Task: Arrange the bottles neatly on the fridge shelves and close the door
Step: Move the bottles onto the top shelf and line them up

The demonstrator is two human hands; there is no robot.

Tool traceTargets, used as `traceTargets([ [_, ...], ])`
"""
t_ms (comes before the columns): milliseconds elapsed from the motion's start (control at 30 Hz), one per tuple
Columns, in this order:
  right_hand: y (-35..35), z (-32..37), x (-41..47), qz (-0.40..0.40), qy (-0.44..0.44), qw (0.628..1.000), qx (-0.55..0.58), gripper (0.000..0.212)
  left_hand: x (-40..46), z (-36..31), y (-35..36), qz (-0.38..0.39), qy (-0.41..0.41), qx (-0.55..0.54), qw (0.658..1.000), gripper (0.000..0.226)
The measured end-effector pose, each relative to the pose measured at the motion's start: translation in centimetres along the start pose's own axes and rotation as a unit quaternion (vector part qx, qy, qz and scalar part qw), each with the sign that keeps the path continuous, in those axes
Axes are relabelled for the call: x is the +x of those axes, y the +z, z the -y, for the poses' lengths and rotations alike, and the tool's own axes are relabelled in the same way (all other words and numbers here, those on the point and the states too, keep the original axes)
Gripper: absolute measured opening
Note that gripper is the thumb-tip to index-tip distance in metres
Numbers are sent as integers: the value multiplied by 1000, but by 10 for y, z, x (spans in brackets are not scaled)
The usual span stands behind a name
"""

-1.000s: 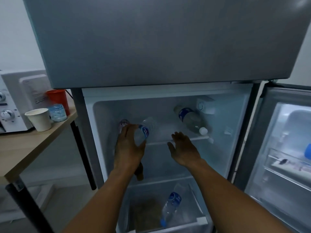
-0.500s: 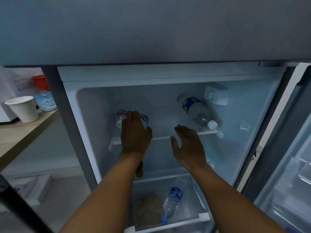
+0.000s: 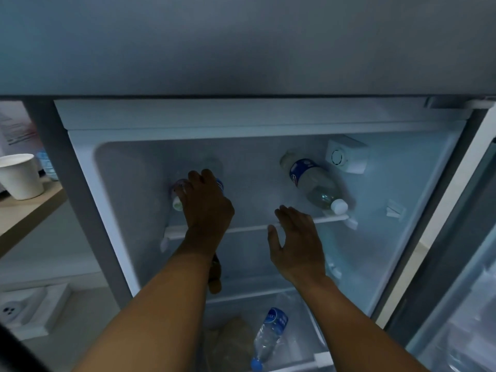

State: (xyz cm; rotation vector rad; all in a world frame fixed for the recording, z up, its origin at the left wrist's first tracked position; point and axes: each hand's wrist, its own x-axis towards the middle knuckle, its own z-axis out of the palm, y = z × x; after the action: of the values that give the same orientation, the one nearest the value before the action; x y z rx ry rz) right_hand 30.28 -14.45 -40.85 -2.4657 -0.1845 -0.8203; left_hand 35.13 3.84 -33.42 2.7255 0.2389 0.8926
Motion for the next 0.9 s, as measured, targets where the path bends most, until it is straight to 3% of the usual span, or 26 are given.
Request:
traceTargets([
  [233, 2, -3, 3, 15, 7, 1000, 2, 62, 0, -5, -5, 28, 32, -5, 999, 63],
  [433, -6, 5, 3, 44, 42, 998, 31, 52, -25, 17, -13, 58, 84, -117, 988, 67],
  [533, -14, 10, 3, 87, 63, 993, 42, 53, -35, 30, -20, 98, 100, -119, 983, 75],
  [800, -44, 27, 3, 187, 54, 981, 4, 55, -64, 35, -51, 170, 46, -141, 974, 71],
  [900, -49, 30, -7, 196, 68, 978, 27, 59, -79, 36, -61, 151, 37, -157, 975, 65],
])
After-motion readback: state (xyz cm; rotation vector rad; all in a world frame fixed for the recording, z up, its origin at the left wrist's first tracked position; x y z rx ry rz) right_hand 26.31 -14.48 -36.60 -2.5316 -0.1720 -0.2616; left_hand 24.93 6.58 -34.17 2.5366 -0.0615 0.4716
